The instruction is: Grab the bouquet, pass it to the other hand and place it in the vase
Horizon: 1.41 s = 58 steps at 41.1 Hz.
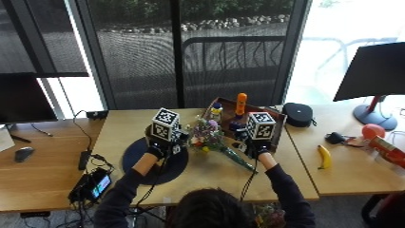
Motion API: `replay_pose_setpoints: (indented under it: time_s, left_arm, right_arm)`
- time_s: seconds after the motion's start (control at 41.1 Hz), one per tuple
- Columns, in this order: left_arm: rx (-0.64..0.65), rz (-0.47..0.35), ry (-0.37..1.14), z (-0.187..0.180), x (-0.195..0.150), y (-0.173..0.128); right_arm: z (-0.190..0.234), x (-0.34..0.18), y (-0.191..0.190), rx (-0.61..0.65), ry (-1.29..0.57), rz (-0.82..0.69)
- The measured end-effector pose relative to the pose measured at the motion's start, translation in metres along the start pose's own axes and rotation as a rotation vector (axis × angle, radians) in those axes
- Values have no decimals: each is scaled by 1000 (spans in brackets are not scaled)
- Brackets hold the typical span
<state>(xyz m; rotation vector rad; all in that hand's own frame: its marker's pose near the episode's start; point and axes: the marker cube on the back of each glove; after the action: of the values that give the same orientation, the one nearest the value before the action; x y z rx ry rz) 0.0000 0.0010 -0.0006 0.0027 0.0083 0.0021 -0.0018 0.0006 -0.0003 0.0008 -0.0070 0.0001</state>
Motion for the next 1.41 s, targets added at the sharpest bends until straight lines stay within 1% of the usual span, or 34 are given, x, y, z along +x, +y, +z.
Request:
replay_pose_setpoints:
  time_s: [0.195, 0.389, 0.584, 0.681, 0.779, 0.973, 1.046, 1.168, 1.265, 1.363, 1.411]
  left_arm:
    - [-19, 5, 3, 5, 1, 5]
    - [-11, 2, 34, 10, 3, 1]
    - [-12, 5, 38, 15, 4, -9]
    - [-6, 1, 48, 18, 6, -10]
    - [-21, 1, 34, 19, 11, -4]
    - [-8, -1, 13, 16, 12, 6]
    - [-7, 1, 7, 16, 10, 6]
    - [-25, -32, -6, 15, -1, 6]
    - [-17, -48, 6, 12, -8, 7]
    - [-16, -50, 4, 17, -12, 8]
    - [-22, -47, 2, 18, -12, 10]
  right_arm:
    - [0, -6, 4, -8, 18, -12]
    - [-6, -8, 8, -3, 28, 2]
    - [-14, -6, 17, -31, 101, 41]
    - [-22, 0, 16, -20, 109, 81]
    - [-30, 10, 11, -36, 105, 139]
    - [-42, 30, -15, -34, 17, 281]
    - [-35, 34, -25, -79, -9, 341]
    - [-14, 39, -39, -178, -81, 408]
    - [7, 43, -45, -285, -146, 505]
    - [38, 56, -70, -231, -163, 439]
    - [52, 58, -74, -256, -168, 430]
